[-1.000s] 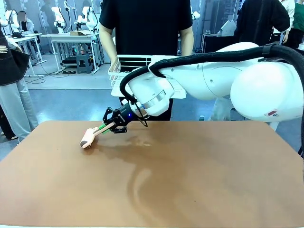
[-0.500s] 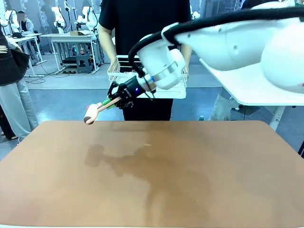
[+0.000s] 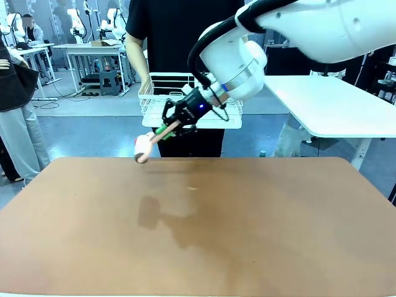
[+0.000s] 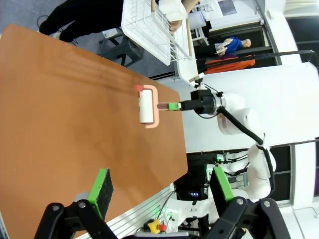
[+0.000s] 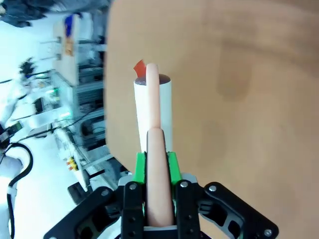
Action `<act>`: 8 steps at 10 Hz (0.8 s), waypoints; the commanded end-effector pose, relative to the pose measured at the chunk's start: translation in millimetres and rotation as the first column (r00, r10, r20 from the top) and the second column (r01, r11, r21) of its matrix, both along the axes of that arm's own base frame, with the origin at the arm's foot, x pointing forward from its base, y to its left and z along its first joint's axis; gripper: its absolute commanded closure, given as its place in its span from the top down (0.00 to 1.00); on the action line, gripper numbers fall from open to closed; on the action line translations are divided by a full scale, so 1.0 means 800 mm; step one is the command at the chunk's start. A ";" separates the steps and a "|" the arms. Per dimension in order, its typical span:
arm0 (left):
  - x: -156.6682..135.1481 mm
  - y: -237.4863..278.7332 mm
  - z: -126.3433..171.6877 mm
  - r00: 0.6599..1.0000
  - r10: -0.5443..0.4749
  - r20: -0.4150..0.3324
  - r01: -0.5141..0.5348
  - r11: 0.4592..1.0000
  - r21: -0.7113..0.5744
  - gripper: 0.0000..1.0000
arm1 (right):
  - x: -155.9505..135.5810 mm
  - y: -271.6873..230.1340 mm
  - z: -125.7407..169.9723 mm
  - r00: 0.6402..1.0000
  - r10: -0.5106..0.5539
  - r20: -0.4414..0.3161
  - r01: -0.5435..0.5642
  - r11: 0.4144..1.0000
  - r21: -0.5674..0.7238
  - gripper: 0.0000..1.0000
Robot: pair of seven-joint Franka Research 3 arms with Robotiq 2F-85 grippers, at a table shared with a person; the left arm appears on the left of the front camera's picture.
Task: Clean the table.
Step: Clean the table with the Lint Roller when the human lifts the Dish drying rack.
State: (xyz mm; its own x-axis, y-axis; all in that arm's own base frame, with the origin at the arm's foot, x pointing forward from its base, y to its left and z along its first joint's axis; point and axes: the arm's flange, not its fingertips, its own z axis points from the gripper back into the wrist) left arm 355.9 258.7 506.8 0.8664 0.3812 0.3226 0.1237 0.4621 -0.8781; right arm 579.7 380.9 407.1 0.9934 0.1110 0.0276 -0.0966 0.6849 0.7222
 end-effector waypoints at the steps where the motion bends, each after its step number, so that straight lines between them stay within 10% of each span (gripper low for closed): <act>1: -0.002 0.001 0.003 1.000 -0.002 0.013 0.002 1.000 -0.008 1.00 | -0.061 -0.076 0.068 1.000 0.012 0.000 -0.012 0.965 -0.262 0.21; 5: -0.002 0.001 0.003 1.000 -0.002 0.013 0.002 1.000 -0.008 1.00 | -0.139 -0.254 0.131 0.987 -0.137 0.090 0.163 0.754 -0.637 0.21; 8: -0.002 0.001 0.003 1.000 -0.002 0.013 0.002 1.000 -0.008 1.00 | -0.191 -0.355 0.118 0.973 -0.214 0.084 0.216 0.719 -0.661 0.21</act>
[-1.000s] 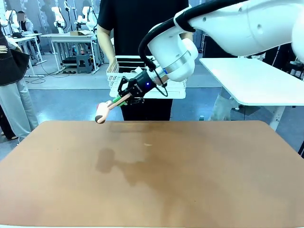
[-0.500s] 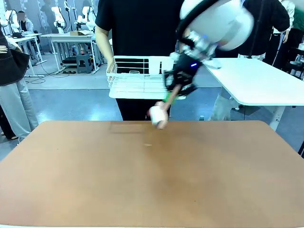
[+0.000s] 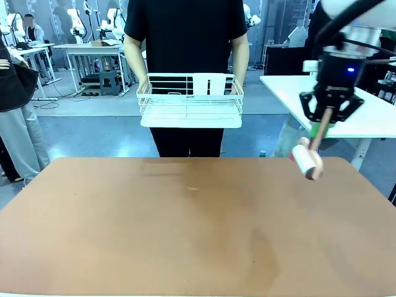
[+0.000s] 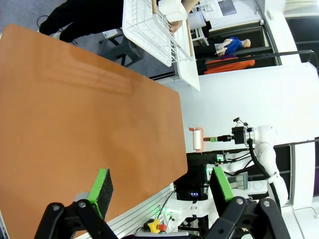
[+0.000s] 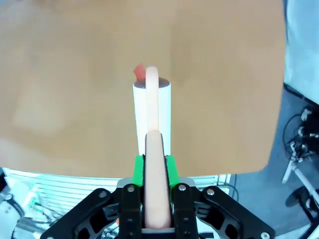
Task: Clean the table.
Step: Clean the table with the Lint Roller when the human lifts the Dish drying rack.
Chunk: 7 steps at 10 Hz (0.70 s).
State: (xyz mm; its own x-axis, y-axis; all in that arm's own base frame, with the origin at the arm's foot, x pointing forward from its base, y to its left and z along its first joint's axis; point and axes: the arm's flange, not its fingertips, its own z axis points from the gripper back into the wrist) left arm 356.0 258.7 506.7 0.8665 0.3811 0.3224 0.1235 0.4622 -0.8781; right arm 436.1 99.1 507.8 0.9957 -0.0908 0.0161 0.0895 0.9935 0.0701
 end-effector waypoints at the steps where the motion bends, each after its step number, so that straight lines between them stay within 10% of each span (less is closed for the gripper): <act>1: -0.002 0.001 0.003 1.000 -0.002 0.013 0.002 1.000 -0.008 1.00 | -0.013 -0.018 -0.020 0.999 -0.042 0.003 0.042 0.999 0.010 0.21; 7: -0.002 0.001 0.003 1.000 -0.002 0.013 0.002 1.000 -0.008 1.00 | -0.010 -0.019 -0.010 0.999 -0.030 -0.012 0.030 1.000 -0.001 0.21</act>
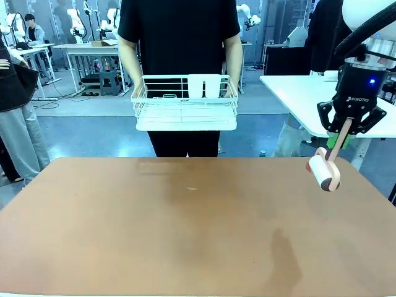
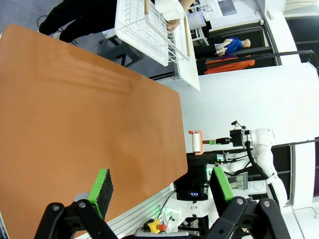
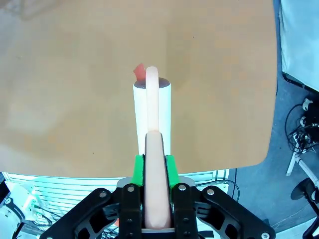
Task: Clean the table.
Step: Clean the table with the Lint Roller when the human lifts the Dish drying rack, then place the Lint Roller down when the Dish drying rack is positioned in the middle of the table.
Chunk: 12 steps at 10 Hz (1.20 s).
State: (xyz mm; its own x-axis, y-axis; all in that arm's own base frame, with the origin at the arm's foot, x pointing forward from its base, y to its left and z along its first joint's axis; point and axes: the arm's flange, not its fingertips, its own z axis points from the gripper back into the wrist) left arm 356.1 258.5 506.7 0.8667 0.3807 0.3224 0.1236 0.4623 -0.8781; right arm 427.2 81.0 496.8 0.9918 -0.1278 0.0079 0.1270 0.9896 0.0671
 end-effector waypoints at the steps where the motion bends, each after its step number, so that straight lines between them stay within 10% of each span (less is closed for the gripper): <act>1: -0.002 0.002 0.003 1.000 -0.001 0.013 0.002 1.000 -0.009 1.00 | 0.001 0.004 0.003 1.000 0.007 -0.003 -0.007 1.000 0.001 0.21; 12: -0.002 0.002 0.003 1.000 -0.001 0.013 0.002 1.000 -0.009 1.00 | 0.001 0.004 0.003 1.000 0.007 -0.003 -0.007 1.000 0.001 0.21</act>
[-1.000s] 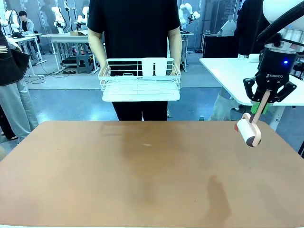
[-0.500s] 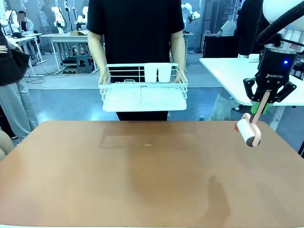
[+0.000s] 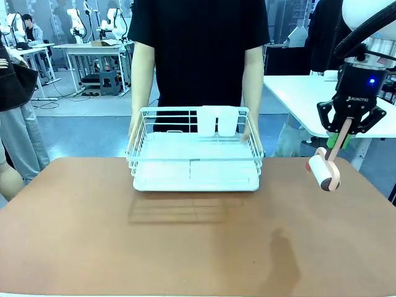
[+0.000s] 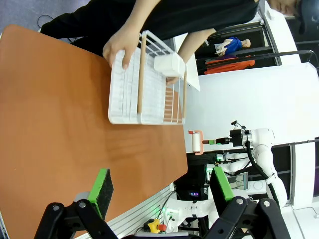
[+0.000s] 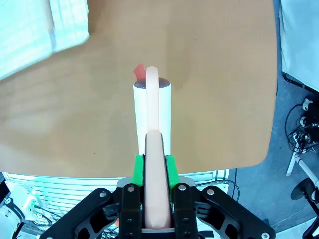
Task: Clean the table.
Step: Place the Lint Roller down when the Dish drying rack is positioned in the middle of the table.
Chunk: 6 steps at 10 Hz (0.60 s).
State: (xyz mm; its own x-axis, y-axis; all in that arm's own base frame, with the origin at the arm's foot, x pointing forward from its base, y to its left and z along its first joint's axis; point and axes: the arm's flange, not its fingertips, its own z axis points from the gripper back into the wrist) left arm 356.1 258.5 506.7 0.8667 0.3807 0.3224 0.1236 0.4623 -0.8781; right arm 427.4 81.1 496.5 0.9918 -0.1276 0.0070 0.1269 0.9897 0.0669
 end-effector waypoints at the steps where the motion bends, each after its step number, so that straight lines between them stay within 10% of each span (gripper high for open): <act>1: -0.002 0.002 0.003 1.000 -0.001 0.013 0.002 1.000 -0.009 1.00 | 0.000 0.004 0.004 1.000 0.007 -0.002 -0.007 1.000 0.001 0.21; 6: -0.002 0.002 0.003 1.000 -0.001 0.013 0.002 1.000 -0.009 1.00 | 0.000 0.004 0.004 1.000 0.007 -0.002 -0.007 1.000 0.001 0.21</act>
State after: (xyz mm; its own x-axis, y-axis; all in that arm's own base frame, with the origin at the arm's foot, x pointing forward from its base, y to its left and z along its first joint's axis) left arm 356.1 258.5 506.7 0.8667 0.3807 0.3224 0.1236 0.4623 -0.8781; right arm 427.4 81.1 496.5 0.9918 -0.1276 0.0069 0.1269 0.9897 0.0669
